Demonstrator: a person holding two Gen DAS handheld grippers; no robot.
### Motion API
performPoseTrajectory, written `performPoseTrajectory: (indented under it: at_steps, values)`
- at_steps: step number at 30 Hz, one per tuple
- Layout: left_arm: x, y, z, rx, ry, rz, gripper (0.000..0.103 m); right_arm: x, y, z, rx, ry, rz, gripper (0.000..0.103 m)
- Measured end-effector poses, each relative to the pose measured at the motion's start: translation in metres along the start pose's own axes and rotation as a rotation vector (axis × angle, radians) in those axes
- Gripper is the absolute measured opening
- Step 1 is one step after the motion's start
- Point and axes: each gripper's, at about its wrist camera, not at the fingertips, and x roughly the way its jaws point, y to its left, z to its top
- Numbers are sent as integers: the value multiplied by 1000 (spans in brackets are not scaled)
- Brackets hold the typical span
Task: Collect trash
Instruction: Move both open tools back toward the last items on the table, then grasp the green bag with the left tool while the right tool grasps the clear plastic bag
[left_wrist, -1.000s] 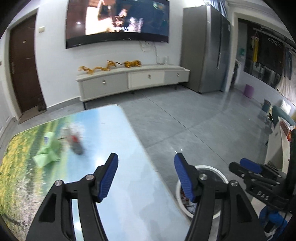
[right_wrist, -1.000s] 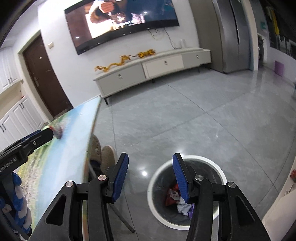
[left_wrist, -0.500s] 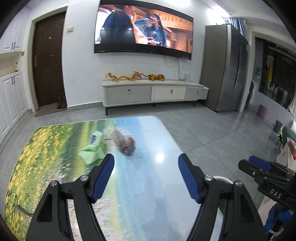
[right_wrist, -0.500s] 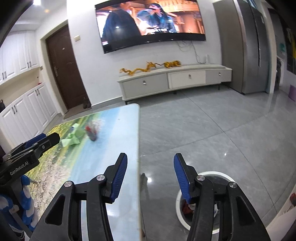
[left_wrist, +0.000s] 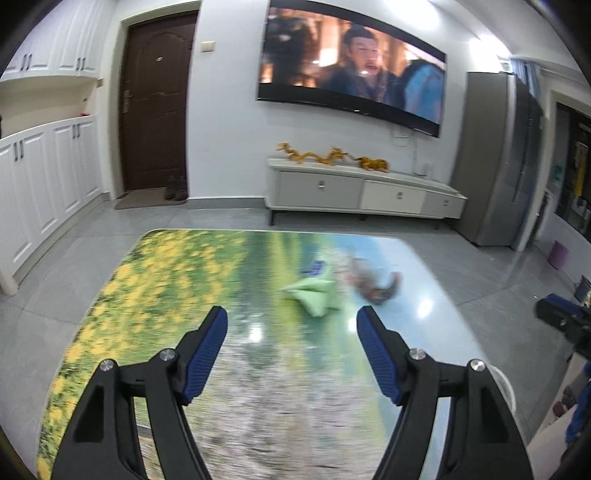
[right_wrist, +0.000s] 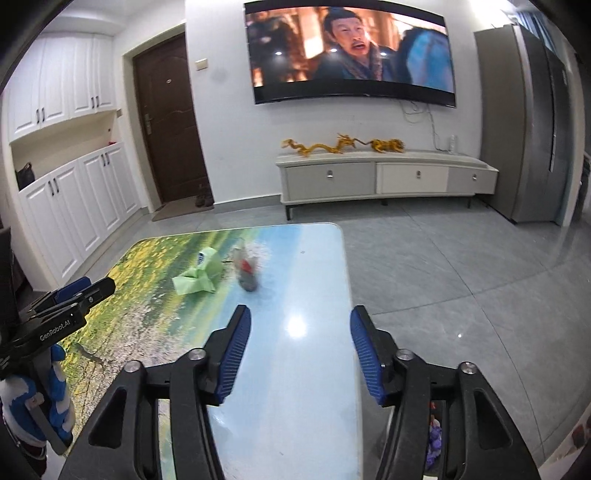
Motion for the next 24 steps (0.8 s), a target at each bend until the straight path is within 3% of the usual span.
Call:
performPoseTrajectory:
  at_steps: [6, 15, 24]
  values:
    - [26, 28, 9, -20, 47, -23, 71, 32, 24, 5, -28, 37, 40, 57]
    - [105, -18, 25, 111, 165, -174, 71, 108, 38, 19, -36, 109, 101, 57]
    - [177, -40, 30, 169, 268, -185, 71, 176, 47, 32, -23, 164, 171, 57]
